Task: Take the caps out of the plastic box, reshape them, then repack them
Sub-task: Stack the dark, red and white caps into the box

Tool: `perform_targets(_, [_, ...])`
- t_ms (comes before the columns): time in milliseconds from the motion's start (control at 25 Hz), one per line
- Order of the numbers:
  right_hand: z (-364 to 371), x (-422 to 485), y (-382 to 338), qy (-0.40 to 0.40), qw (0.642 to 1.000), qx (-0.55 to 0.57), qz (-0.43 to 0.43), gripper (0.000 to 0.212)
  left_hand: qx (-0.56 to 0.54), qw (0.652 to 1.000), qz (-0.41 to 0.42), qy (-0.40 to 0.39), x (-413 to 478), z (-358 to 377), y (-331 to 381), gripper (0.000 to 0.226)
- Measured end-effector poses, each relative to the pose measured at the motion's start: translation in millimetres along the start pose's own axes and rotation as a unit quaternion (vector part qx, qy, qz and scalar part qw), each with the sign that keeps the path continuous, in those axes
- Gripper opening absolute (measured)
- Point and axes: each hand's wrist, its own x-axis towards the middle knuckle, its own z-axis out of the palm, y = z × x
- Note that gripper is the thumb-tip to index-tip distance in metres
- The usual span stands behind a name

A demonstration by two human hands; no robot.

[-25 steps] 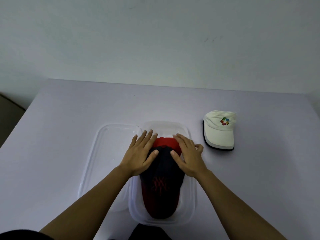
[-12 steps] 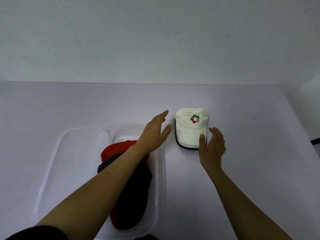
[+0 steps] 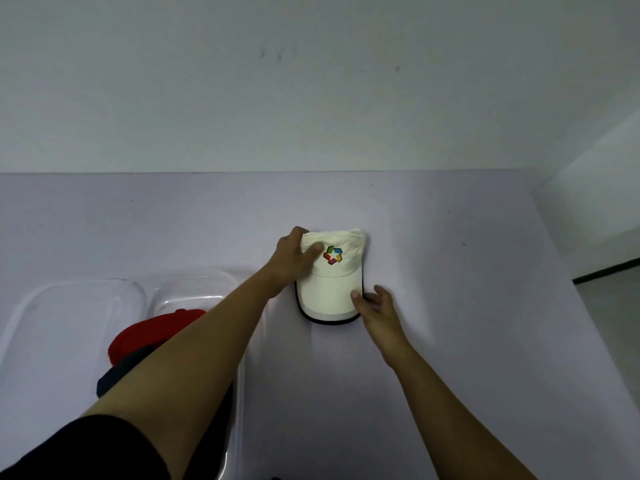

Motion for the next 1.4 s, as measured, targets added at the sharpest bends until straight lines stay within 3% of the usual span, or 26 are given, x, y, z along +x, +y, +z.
perform_targets(80, [0.8, 3.9, 0.4, -0.013, 0.999, 0.033, 0.012, 0.081, -0.071, 0.997, -0.011, -0.039, -2.4, -2.2, 3.3, 0.028])
perform_targets(160, [3.2, 3.5, 1.3, -0.039, 0.996, 0.074, 0.010, 0.092, -0.102, 0.992, -0.030, -0.071, -8.1, -6.1, -0.2, 0.036])
perform_targets(280, [7.9, -7.9, 1.7, -0.063, 0.986, 0.154, -0.002, 0.079, -0.134, 0.987, -0.042, -0.084, -19.8, -11.9, -2.2, 0.040])
perform_targets(400, [14.0, -28.0, 4.0, -0.111, 0.949, 0.295, -0.005, 0.066, -0.138, 0.984, -0.019, -0.107, -37.1, -17.3, 5.7, 0.034])
perform_targets(520, [20.0, -50.8, -1.2, -0.144, 0.907, 0.396, -0.017, 0.082, -0.115, 0.986, 0.006, -0.119, -54.5, -25.3, 17.4, 0.030])
perform_targets(560, [21.7, -56.0, -3.8, -0.147, 0.896, 0.419, -0.031, 0.078, -0.117, 0.986, 0.006, -0.120, -59.2, -28.8, 21.3, 0.031])
perform_targets(680, [33.7, -79.4, -15.9, -0.165, 0.874, 0.449, -0.087, 0.057, -0.193, 0.973, -0.059, -0.112, -85.5, -52.1, 30.6, 0.067])
perform_targets(760, [47.8, -93.3, -28.2, -0.197, 0.866, 0.445, -0.118, 0.060, -0.225, 0.960, -0.109, -0.129, -105.7, -66.9, 33.4, 0.084])
perform_targets(840, [67.0, -107.0, -43.2, -0.232, 0.864, 0.426, -0.136, 0.070, -0.230, 0.959, -0.112, -0.123, -123.5, -82.3, 31.5, 0.085])
perform_targets(960, [100.5, -123.8, -65.9, -0.267, 0.869, 0.382, -0.169, 0.053, -0.271, 0.955, -0.087, -0.080, -143.2, -114.5, 26.6, 0.067])
perform_targets(1080, [132.2, -135.4, -89.2, -0.227, 0.905, 0.307, -0.187, 0.045, -0.316, 0.947, -0.038, -0.043, -159.0, -154.9, 22.8, 0.052])
perform_targets(1240, [166.4, -141.0, -95.8, -0.133, 0.964, 0.094, -0.212, 0.046, -0.301, 0.953, 0.025, -0.017, -167.5, -212.8, 12.2, 0.061])
perform_targets(1320, [177.8, -135.8, -82.6, -0.144, 0.974, 0.002, -0.175, 0.052, -0.297, 0.954, 0.037, -0.004, -168.3, -239.3, 8.5, 0.067])
perform_targets(1400, [187.8, -131.3, -65.6, -0.170, 0.964, -0.152, -0.135, 0.072, -0.297, 0.954, 0.043, 0.006, -167.1, -258.4, 5.4, 0.075])
